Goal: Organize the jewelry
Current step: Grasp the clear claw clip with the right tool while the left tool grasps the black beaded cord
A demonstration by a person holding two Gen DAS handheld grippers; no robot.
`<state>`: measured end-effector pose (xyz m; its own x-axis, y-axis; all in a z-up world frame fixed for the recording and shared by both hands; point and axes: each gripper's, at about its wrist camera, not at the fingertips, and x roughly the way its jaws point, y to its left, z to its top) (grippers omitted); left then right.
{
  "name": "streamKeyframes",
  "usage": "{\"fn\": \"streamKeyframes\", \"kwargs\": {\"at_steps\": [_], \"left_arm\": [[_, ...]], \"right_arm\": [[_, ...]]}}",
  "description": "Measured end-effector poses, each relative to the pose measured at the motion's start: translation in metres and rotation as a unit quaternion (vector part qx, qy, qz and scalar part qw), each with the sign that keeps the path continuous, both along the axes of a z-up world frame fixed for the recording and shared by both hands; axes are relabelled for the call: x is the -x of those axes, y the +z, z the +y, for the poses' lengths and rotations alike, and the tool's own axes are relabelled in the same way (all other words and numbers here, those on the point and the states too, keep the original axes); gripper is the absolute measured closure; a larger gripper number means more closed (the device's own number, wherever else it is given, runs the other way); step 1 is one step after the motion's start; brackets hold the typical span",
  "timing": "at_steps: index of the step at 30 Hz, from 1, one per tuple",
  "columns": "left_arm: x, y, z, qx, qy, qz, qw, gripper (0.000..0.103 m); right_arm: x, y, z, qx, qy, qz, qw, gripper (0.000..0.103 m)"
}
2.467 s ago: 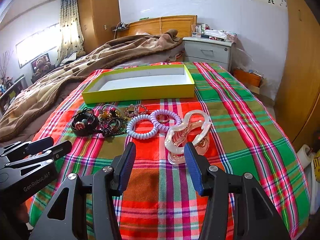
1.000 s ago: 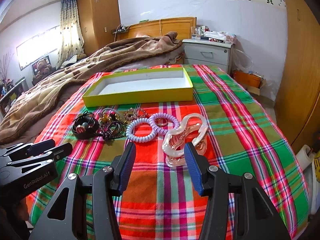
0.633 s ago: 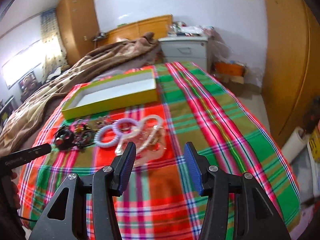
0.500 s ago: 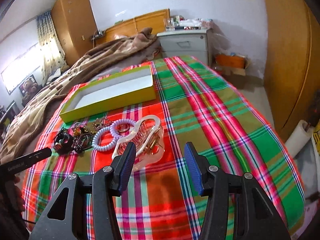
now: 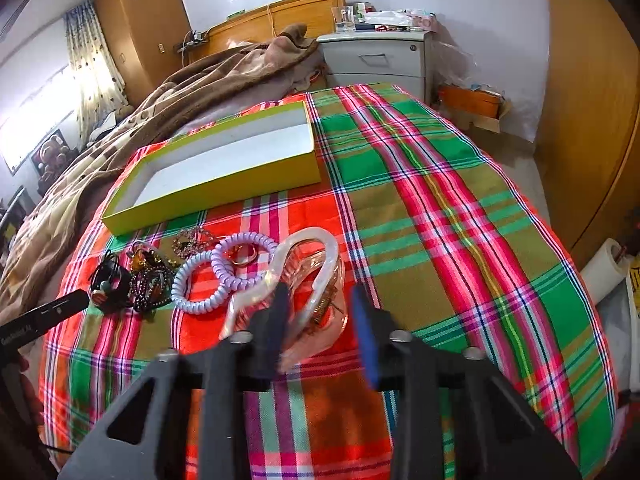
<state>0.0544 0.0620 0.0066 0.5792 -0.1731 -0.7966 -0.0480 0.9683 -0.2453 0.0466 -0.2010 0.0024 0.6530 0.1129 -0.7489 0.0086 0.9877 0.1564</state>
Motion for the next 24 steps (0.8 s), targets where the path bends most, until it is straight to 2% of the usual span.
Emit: {"fn": "streamKeyframes", "kwargs": {"at_steps": [2,5,9,13,15,16,19,21,24], "left_arm": [[-0.004,0.0,0.002,0.0,0.0,0.004,1.0,0.055],[-0.01,-0.001,0.008,0.01,0.005,0.011,0.9999,0.055],[-0.015,0.0,0.011,0.001,0.004,0.014,0.9999,0.056],[-0.022,0.0,0.019,0.036,-0.002,0.025,0.999,0.056],[-0.027,0.006,0.014,-0.012,-0.006,0.012,0.9998,0.056],[-0.029,0.008,0.012,-0.025,-0.012,0.012,0.9996,0.056],[-0.036,0.009,0.004,-0.029,-0.041,0.016,0.9986,0.056],[-0.043,0.006,-0.004,-0.059,-0.05,0.023,0.9968,0.056],[-0.049,0.0,-0.01,-0.076,-0.055,0.033,0.995,0.057]], "right_arm": [[-0.001,0.002,0.0,0.005,0.001,-0.002,1.0,0.088],[0.0,0.003,-0.004,0.003,0.002,-0.006,1.0,0.09],[0.004,0.008,-0.01,0.012,-0.01,-0.023,1.0,0.093],[0.006,0.013,-0.015,0.007,-0.013,-0.034,0.999,0.095],[0.007,0.015,-0.017,0.008,-0.013,-0.037,0.999,0.095],[0.007,0.015,-0.017,0.009,-0.013,-0.037,0.999,0.095],[0.005,0.013,-0.019,0.004,-0.013,-0.036,0.999,0.095],[0.004,0.013,-0.02,0.002,-0.014,-0.035,0.999,0.095],[0.002,0.013,-0.02,0.0,-0.015,-0.035,0.999,0.095]]}}
